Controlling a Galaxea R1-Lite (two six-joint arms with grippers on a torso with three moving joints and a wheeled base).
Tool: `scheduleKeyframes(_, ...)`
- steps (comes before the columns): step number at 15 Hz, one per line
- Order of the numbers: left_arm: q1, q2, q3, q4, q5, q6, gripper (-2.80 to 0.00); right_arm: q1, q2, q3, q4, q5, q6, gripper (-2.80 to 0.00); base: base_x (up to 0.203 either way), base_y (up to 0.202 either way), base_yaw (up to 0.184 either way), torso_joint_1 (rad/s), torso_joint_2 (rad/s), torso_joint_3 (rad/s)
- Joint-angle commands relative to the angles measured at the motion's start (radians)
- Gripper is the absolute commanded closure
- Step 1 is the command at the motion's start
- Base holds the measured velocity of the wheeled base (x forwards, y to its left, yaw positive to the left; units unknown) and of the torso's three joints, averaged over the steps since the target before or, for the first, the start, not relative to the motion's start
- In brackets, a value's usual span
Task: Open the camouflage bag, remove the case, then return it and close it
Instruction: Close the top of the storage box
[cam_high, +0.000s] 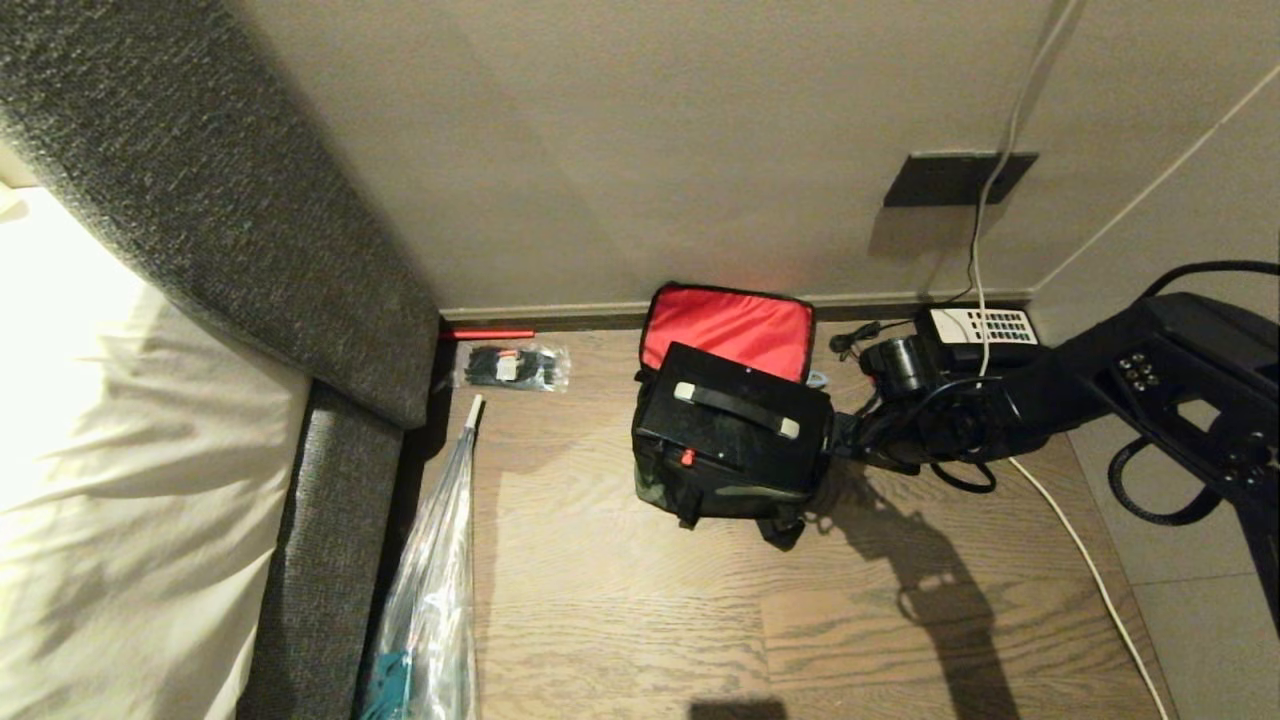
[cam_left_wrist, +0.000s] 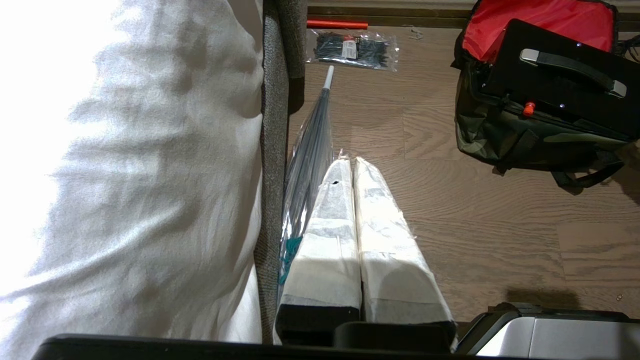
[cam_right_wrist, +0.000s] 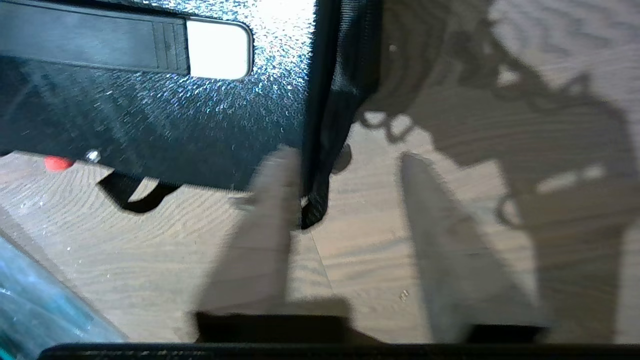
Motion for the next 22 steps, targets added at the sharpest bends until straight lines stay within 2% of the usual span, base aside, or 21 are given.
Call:
scheduleKeyframes(1,0.0,-0.002,0.0,0.0,0.001,0.0,0.0,-0.008,0.061,-0.019,-0.005,0.0,0.006,-2.8,0.0,0.0,0.0,0.0,0.0,0.0)
scheduleKeyframes(7,0.0,-0.002,0.0,0.0,0.001,0.0,0.0,-0.016,0.12,-0.073,-0.008,-0.001,0.009,-2.8,0.0,0.0,0.0,0.0,0.0,0.0)
scheduleKeyframes(22,0.0,-0.002,0.0,0.0,0.001,0.0,0.0,-0.039,0.183,-0.079,-0.009,-0.051,0.0,-2.8,0.0,0.0,0.0,0.0,0.0,0.0)
